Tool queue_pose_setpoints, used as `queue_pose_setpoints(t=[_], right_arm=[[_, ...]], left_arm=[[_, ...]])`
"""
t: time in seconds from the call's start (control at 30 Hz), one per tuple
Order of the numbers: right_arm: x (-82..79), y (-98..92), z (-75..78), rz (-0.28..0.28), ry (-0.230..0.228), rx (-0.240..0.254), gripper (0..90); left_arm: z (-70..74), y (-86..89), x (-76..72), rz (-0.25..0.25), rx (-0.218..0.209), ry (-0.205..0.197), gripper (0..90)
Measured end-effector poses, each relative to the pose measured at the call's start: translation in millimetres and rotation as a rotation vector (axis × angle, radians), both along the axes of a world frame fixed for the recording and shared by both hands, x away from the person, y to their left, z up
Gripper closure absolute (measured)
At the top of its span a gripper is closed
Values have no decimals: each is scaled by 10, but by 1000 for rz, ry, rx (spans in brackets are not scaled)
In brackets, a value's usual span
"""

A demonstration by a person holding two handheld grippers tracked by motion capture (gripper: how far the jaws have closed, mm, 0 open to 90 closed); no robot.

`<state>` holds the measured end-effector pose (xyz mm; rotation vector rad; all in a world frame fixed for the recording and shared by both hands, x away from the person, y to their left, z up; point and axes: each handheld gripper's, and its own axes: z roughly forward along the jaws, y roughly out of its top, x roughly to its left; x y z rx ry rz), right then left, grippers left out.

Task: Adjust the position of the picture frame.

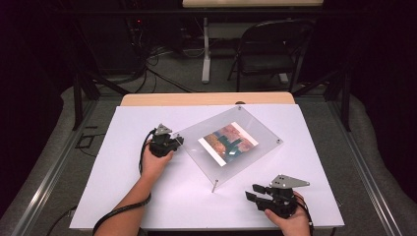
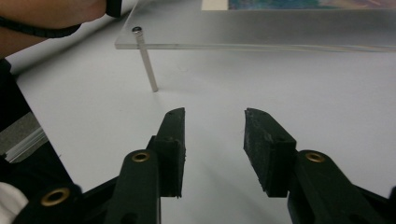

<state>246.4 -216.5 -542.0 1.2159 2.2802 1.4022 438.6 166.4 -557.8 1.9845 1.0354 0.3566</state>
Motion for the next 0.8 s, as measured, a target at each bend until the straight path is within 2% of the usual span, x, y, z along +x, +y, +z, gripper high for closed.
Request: queue_pose_setpoints(t=[0.07, 0.13, 0.23, 0.33, 0.7, 0.8], right_arm=[[-7, 69, -10, 22, 0, -8, 610], [-3, 155, -31, 38, 0, 6, 615], [15, 289, -59, 72, -6, -13, 622], [44, 398, -100, 94, 9, 14, 625], [160, 664, -220, 152, 33, 37, 683], [165, 703, -237, 165, 26, 24, 696]], left_arm=[[26, 3, -25, -5, -4, 8, 835], [40, 2, -38, -11, -7, 11, 835], [100, 4, -103, -24, -12, 23, 835], [124, 6, -147, -34, -14, 33, 834], [172, -7, -285, -48, -7, 58, 834], [167, -6, -303, -53, -4, 63, 835]])
